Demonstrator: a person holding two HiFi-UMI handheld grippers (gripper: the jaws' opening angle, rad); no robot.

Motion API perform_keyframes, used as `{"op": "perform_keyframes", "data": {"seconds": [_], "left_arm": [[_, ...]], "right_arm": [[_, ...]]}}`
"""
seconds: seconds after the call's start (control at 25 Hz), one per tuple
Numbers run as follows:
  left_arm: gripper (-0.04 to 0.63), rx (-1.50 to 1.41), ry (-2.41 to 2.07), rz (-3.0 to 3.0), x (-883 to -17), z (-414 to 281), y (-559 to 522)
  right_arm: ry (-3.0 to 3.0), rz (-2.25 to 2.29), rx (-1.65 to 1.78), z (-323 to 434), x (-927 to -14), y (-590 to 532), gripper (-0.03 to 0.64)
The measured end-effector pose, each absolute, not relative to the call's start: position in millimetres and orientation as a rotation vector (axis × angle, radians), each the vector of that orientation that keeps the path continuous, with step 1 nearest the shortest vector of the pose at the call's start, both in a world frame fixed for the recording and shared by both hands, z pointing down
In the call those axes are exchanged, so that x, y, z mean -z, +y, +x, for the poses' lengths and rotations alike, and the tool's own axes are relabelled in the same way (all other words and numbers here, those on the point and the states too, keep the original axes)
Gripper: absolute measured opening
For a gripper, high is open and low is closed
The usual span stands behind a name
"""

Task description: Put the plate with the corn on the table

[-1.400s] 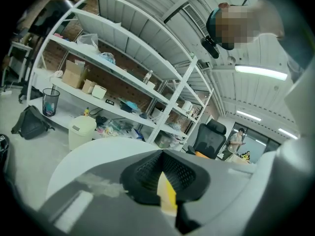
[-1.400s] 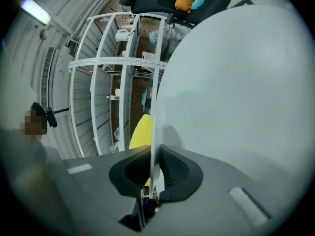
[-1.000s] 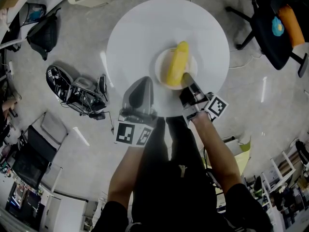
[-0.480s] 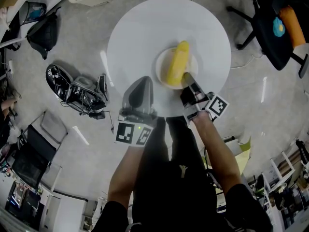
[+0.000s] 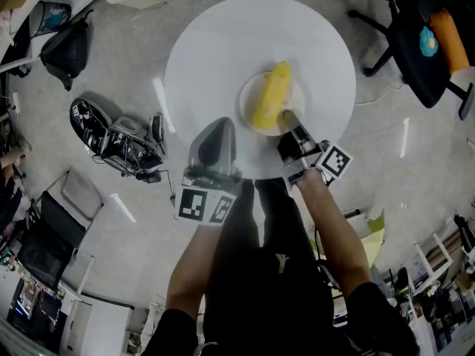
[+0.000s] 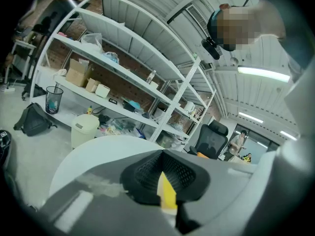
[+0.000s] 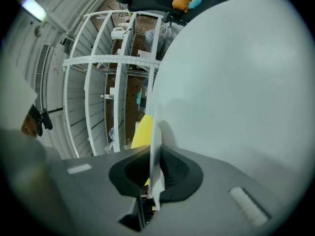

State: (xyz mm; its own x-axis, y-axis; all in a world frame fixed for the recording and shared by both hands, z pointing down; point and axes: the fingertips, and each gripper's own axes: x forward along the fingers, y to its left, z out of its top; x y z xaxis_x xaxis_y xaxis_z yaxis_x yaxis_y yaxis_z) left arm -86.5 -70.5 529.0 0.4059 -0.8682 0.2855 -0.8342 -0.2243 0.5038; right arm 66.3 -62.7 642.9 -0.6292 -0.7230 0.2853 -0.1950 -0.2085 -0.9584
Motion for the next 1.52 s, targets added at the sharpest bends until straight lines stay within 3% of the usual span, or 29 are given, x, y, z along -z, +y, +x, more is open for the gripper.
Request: {"op": "perform_keyframes", "data": {"seconds": [1.52], "left_arm": [[0.005,0.083,-1.441,2.058,-531.2,-83.4,-64.6]], "right_arm": [[1.652,-1.139,2.029,66.5,-652.9,-54.0,0.071]]}}
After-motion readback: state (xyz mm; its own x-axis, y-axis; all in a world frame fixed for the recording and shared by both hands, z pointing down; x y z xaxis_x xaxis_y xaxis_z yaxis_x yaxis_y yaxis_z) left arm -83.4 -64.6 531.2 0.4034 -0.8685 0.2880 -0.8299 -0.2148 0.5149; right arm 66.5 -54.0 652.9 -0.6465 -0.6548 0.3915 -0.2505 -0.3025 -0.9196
